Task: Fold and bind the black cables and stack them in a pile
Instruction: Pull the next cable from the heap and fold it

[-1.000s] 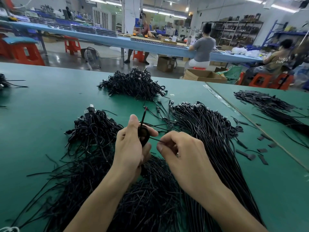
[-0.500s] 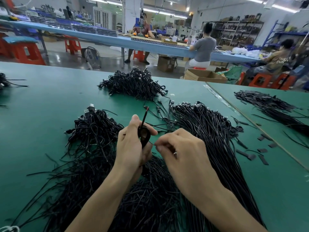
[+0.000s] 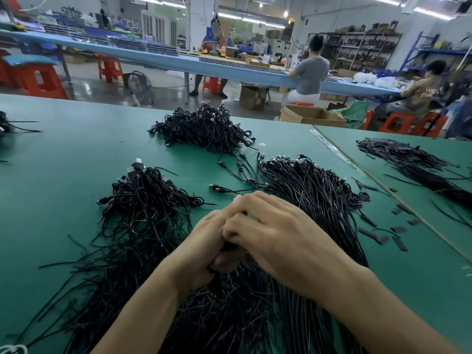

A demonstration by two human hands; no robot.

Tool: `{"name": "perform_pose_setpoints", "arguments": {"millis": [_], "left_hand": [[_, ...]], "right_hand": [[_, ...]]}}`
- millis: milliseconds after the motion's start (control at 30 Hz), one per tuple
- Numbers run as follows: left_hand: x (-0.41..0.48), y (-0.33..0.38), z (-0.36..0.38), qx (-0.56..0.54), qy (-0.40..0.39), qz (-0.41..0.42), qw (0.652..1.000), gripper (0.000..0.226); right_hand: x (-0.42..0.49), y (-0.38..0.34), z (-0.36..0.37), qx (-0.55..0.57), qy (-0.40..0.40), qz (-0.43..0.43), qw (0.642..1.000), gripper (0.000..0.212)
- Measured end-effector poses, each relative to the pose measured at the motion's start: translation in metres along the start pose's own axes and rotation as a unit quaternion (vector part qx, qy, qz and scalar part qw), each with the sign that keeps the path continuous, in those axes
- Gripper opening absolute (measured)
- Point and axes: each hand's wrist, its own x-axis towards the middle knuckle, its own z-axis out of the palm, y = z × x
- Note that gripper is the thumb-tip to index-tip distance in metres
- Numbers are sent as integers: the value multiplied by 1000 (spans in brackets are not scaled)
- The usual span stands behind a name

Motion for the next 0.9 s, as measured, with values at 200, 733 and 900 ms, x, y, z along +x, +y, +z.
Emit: {"name": "perform_pose_setpoints", "arguments": {"millis": [200, 733, 900], "left_hand": [[0, 5, 3, 31, -69, -62, 995, 78], [6, 0, 2, 46, -108, -78, 990, 93], [4, 0, 3, 25, -90, -67, 993, 77]], "right_hand": [[14, 15, 3, 223, 12, 142, 964, 28], [3, 13, 8, 159, 77, 207, 962, 9], [3, 15, 9, 120, 62, 189, 973, 11]]}}
